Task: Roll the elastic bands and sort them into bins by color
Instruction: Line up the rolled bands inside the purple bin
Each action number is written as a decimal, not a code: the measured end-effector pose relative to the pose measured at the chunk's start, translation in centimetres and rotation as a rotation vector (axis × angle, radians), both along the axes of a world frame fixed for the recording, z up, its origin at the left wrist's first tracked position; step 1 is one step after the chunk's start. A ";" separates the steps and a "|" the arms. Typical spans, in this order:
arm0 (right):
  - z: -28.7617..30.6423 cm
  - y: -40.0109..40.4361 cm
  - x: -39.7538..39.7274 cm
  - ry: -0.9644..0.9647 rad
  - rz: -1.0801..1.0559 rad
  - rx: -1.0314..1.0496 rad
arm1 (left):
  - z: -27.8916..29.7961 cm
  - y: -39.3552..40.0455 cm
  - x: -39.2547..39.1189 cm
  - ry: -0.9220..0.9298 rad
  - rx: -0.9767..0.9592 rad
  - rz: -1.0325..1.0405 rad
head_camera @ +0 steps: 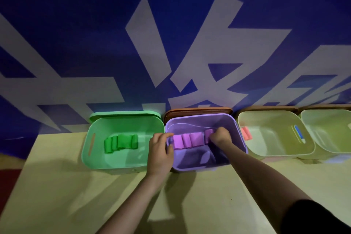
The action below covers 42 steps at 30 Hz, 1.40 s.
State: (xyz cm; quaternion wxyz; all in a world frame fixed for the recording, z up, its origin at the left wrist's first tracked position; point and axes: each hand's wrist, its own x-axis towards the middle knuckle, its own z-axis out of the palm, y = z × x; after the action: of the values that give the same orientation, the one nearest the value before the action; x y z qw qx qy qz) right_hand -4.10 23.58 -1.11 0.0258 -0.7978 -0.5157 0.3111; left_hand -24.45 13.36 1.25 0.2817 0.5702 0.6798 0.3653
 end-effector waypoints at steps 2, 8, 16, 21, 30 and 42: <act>-1.0 0.1 0.1 0.015 0.037 0.008 | -0.5 0.1 -0.2 0.006 -0.013 0.025; -2.4 0.1 0.3 0.110 0.008 0.044 | -0.4 0.4 -0.7 -0.116 -0.096 0.071; -3.1 0.4 0.4 0.135 0.002 0.085 | -0.7 0.4 -0.8 -0.150 -0.090 0.103; -3.1 0.3 0.2 0.000 0.080 0.071 | -0.9 0.4 -0.9 -0.170 -0.075 0.095; 0.9 0.0 0.6 0.156 0.009 0.192 | -1.0 0.7 -1.9 -0.218 -0.131 0.078; 7.0 -4.3 -11.7 0.666 0.224 0.407 | -1.7 4.1 -13.0 -0.055 -0.442 0.247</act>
State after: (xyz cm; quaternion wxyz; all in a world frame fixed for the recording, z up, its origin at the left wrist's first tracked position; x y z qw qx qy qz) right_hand -15.82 19.25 5.91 0.3149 -0.5706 -0.6141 0.4451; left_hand -37.46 17.47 -0.43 0.3712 0.3973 0.7996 0.2548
